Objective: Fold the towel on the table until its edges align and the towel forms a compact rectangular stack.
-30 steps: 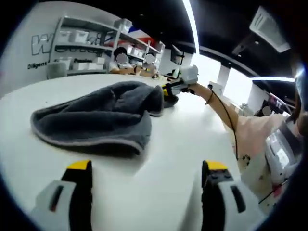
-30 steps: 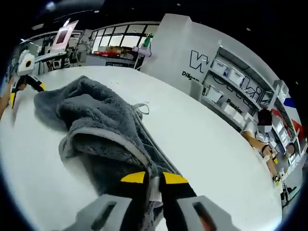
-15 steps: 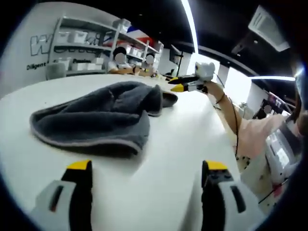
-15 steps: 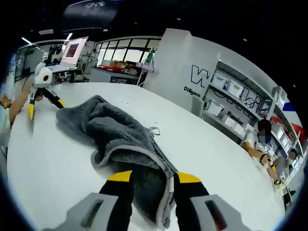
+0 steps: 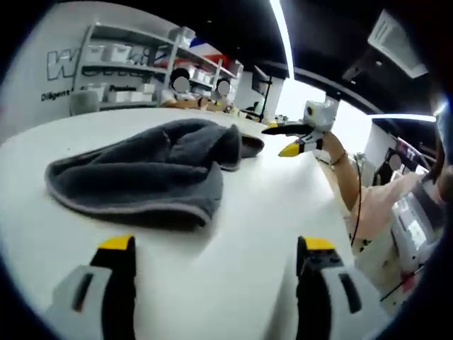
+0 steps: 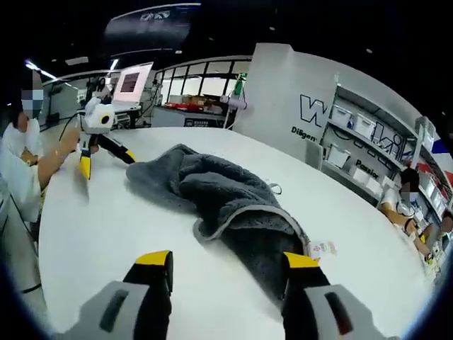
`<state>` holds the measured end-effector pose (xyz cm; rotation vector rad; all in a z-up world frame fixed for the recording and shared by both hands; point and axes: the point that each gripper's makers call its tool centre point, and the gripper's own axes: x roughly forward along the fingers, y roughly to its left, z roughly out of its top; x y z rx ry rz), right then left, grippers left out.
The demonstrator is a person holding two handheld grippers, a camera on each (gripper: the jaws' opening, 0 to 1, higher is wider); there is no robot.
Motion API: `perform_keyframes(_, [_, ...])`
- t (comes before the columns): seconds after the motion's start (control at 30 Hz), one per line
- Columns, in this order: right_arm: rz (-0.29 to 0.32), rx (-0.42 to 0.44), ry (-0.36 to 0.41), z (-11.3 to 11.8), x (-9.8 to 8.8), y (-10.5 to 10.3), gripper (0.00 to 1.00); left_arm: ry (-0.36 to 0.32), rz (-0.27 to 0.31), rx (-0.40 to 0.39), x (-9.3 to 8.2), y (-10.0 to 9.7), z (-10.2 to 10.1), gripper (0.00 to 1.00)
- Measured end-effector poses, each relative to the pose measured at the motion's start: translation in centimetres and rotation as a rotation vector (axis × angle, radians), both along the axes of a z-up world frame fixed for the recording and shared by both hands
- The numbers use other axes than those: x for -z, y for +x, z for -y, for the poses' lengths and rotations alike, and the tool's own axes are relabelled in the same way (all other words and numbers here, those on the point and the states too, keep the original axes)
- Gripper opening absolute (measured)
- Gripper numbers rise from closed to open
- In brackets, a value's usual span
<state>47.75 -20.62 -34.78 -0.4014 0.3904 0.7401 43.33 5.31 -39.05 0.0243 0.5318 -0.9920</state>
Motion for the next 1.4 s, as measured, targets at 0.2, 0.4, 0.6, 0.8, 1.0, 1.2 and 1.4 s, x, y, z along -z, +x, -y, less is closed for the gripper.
perform_keyframes(0.2, [-0.015,-0.004,0.084,-1.2,0.7,-0.1,0.83,0.001,0.0,-0.002,0.0,0.0,-0.1,0.99])
perform_keyframes(0.4, [-0.027,0.014,0.169,-2.0,1.6,0.3,0.9,0.007,0.005,0.003,0.0,0.0,0.0,0.99])
perform_keyframes(0.6, [-0.025,0.026,0.156,-1.9,2.7,0.0,0.94,0.015,0.011,-0.001,0.2,0.0,0.2,0.99])
perform_keyframes(0.8, [-0.02,0.041,0.169,-1.3,3.2,-0.4,0.95,-0.002,0.01,0.002,0.2,0.0,0.9,0.99])
perform_keyframes(1.0, [-0.004,0.027,0.21,-1.6,2.5,-0.9,1.0,-0.013,-0.003,0.024,0.3,-0.5,2.2,0.99])
perform_keyframes(1.2, [0.0,-0.002,0.247,-2.1,1.9,-1.4,1.0,-0.017,-0.016,0.012,0.8,0.3,3.2,0.97])
perform_keyframes(1.4, [0.012,-0.015,0.265,-2.4,1.3,-1.7,1.0,-0.001,-0.005,-0.02,0.7,1.2,3.3,0.89])
